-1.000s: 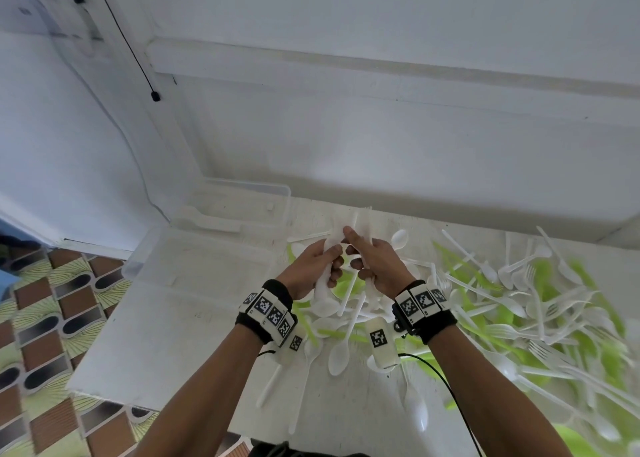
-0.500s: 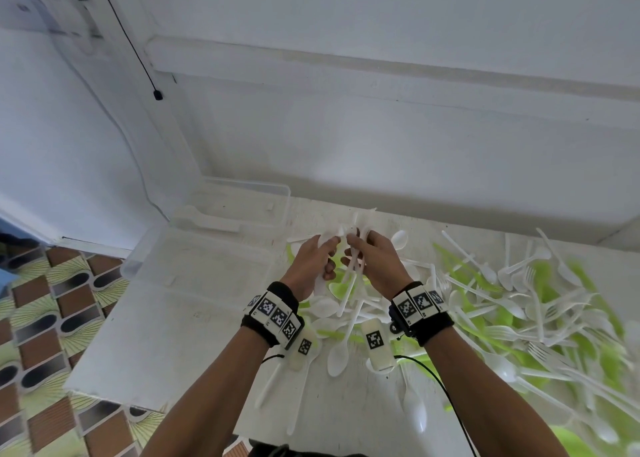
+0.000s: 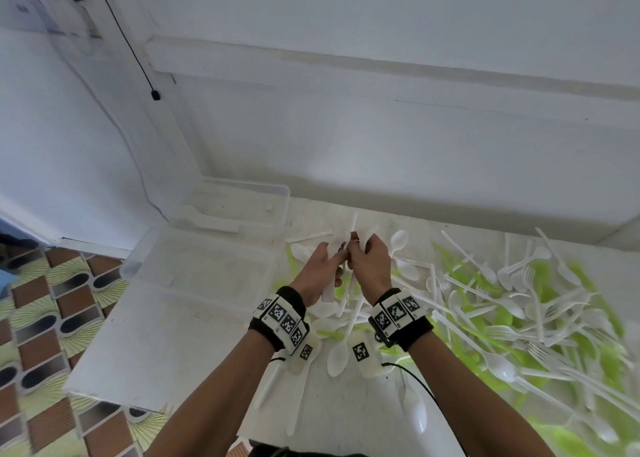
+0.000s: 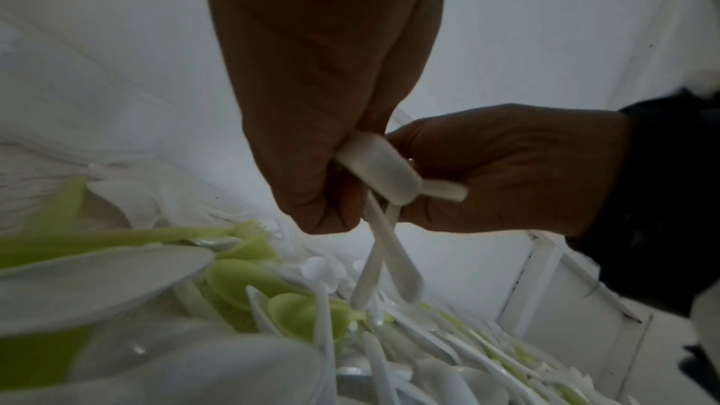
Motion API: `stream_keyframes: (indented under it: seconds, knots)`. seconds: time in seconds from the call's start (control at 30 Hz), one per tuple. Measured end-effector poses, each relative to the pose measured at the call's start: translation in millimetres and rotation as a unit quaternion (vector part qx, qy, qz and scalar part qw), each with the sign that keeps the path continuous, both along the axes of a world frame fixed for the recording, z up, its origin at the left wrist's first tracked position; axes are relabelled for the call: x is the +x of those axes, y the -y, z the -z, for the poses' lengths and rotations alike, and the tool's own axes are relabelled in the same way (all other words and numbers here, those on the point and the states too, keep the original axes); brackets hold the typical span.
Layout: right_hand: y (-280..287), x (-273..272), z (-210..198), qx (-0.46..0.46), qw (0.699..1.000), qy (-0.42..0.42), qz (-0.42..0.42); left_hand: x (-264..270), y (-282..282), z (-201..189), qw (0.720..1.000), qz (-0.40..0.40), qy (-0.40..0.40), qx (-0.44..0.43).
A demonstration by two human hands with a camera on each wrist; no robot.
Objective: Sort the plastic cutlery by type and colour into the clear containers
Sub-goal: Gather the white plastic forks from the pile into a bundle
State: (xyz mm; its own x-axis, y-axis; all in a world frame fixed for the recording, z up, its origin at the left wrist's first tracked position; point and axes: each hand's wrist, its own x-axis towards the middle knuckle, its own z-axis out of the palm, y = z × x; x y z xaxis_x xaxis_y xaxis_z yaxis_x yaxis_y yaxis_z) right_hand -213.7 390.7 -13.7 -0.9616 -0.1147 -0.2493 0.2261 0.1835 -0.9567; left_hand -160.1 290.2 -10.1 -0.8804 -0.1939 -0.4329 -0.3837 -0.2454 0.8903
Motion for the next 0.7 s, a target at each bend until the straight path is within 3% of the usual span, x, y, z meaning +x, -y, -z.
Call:
stream_keyframes:
  seconds: [0.27,0.37,0.47,0.57,0.7]
  knots:
    - [0,-6,-5,-0.013,0.995,0.097,-0.026,5,2,6,0.995,0.016,-0.008,-0.097]
    - [-1,-8,-11,-0.049,0.991,0.118,-0.043,1,6,4,0.999,-0.036,0.010,-0.033]
    - [-4,-6,-9,-0.056,0.994,0.083,-0.048,0,10,0,0.997,-0.059,0.015,0.037]
    - [-5,-3,-7,-0.032,0.998,0.027,-0.042,2,10,-1,0.996,-0.067,0.004,0.052]
    - [-2,-2,-12,-0.090,0.993,0.058,-0.056,1,11,-1,0.994,-0.095,-0.011,0.060]
